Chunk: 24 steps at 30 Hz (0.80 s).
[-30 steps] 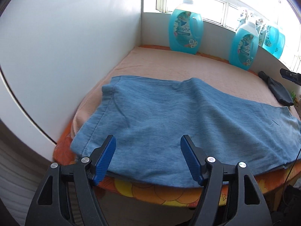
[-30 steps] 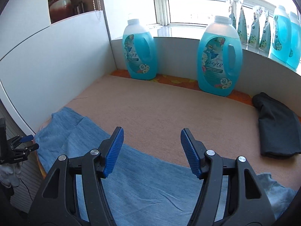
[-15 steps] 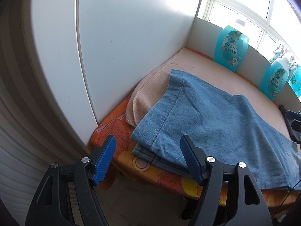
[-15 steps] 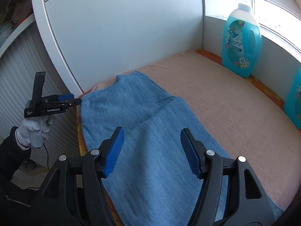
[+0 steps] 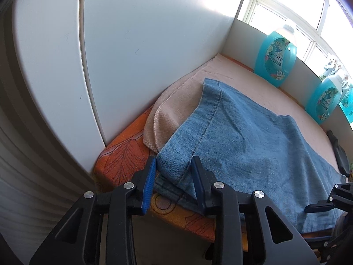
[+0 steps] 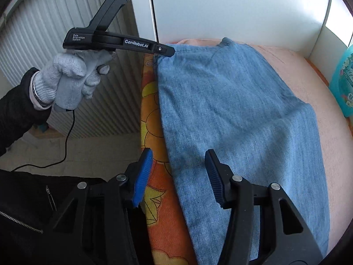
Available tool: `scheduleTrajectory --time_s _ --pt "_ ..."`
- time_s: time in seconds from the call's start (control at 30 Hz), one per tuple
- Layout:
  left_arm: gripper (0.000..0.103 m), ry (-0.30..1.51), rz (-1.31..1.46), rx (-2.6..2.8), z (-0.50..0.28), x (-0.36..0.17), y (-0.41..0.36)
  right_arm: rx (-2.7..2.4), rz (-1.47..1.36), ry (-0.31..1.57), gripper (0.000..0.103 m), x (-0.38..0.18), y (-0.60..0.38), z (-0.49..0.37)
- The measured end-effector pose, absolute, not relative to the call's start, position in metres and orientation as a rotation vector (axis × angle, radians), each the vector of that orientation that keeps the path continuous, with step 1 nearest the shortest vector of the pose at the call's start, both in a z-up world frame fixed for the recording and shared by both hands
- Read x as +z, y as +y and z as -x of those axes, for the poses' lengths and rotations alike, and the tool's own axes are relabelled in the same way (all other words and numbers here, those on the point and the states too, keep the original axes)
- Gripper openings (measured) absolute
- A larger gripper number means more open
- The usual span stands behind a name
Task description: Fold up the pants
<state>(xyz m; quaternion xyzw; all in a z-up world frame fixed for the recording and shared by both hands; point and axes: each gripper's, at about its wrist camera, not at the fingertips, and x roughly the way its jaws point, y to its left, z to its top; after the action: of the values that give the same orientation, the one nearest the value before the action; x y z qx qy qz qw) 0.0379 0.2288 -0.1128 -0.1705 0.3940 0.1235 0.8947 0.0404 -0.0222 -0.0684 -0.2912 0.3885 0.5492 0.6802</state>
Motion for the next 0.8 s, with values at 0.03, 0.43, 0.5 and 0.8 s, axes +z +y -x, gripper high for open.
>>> scheduleTrajectory --time_s 0.03,0.43,0.5,0.8 --pt "0.027 0.814 0.356 0.252 -0.038 -0.113 0.229 1.220 0.672 0.872 0.041 -0.071 -0.022 -0.041" --pt "0.018 0.773 0.358 0.231 -0.028 -0.100 0.225 1.183 0.734 0.904 0.001 -0.078 -0.040 -0.047" --pt "0.018 0.790 0.353 0.234 -0.027 -0.105 0.225 1.182 0.723 0.914 0.001 -0.078 -0.038 -0.054" --pt "0.022 0.792 0.449 0.231 -0.009 -0.107 0.250 1.226 0.608 0.816 0.048 -0.043 -0.010 -0.062"
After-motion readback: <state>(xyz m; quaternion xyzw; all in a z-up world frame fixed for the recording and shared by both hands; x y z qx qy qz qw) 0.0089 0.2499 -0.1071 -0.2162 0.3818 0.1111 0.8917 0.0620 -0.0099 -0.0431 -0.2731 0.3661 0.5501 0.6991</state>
